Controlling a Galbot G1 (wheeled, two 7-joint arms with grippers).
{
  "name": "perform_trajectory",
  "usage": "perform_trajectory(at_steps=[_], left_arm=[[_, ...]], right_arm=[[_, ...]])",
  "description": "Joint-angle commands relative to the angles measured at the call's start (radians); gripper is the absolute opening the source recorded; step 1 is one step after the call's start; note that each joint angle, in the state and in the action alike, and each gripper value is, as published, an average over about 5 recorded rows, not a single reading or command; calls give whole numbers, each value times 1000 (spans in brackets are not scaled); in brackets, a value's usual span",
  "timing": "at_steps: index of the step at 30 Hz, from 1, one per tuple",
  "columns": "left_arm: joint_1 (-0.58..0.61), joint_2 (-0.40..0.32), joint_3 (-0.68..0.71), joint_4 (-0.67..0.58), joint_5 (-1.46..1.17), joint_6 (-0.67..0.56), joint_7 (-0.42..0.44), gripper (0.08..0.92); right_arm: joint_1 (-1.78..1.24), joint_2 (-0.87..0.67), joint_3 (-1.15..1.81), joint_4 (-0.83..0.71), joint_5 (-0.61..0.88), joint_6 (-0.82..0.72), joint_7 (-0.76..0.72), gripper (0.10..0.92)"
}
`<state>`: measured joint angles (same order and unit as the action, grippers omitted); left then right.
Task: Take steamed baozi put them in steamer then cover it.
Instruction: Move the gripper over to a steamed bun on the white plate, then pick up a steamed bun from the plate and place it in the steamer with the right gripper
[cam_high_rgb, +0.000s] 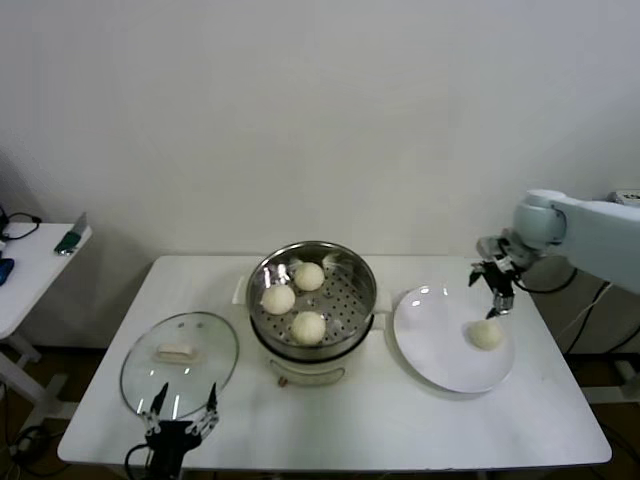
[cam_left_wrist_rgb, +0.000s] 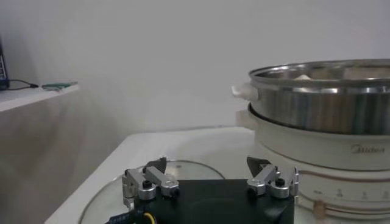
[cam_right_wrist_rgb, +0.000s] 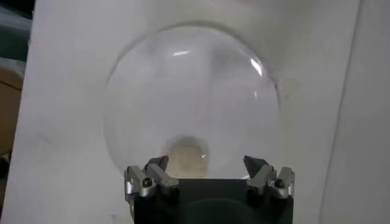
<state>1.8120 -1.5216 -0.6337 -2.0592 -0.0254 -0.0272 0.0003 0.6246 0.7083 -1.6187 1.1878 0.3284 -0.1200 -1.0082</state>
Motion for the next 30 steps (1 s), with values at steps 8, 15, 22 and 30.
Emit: perform_trajectory(at_steps=[8, 15, 22, 30], left_arm=[[2, -3, 0, 10, 7, -1, 0, 823], [3, 0, 0, 12, 11, 0, 1, 823], [6, 1, 1, 11, 12, 0, 0, 823], [4, -2, 9, 6, 19, -1, 0, 823]], right_arm=[[-412, -12, 317, -212, -151, -51, 35, 823], [-447, 16, 364, -242, -163, -51, 48, 823], [-420, 17, 372, -227, -147, -48, 62, 722], [-239, -12, 239, -125, -48, -57, 30, 659]])
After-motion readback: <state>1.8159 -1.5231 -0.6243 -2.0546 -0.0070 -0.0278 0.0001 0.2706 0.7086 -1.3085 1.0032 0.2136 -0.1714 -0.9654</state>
